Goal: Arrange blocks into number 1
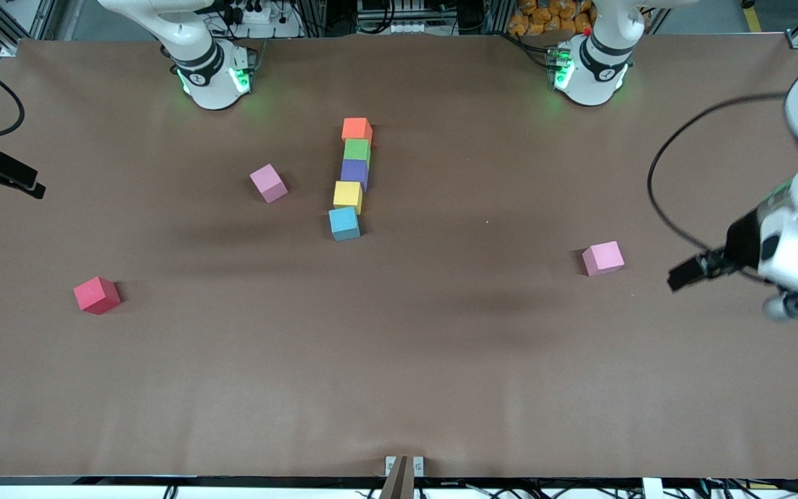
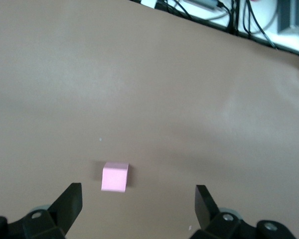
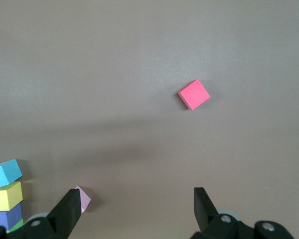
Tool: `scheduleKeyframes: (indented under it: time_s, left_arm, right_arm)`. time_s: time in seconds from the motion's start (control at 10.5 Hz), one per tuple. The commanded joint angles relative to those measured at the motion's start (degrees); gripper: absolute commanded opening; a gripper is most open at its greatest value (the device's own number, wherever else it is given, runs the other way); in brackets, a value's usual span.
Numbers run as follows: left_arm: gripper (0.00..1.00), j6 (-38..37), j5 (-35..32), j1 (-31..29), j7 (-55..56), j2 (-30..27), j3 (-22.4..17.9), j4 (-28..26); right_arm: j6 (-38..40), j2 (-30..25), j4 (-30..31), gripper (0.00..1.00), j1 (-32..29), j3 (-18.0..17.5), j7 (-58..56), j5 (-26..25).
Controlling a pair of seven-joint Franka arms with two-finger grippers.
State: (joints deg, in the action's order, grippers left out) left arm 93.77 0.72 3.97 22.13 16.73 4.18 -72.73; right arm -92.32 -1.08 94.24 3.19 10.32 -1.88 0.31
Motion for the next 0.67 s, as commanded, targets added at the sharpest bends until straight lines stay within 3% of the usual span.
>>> scheduleKeyframes:
  time_s: [0.0,0.19,0.57]
  left_arm:
    - [1.0,-3.7,-1.2,-4.5,-4.3,-9.8,4.6,-8.6]
    - [1.0,-9.0,-1.3,-4.6,-4.4,-14.2,5.1,-12.0]
    - [1.0,-6.6,-6.6,-4.5,-4.7,-15.0,5.1,-12.4]
  right_arm:
    - [0.5,-1.0,0.7,1.0,0.4,0.3,0.5,0.6]
    - [0.5,-1.0,0.7,1.0,0.4,0.3,0.5,0.6]
    - [0.5,-1.0,0.7,1.0,0.5,0.3,0.5,0.6]
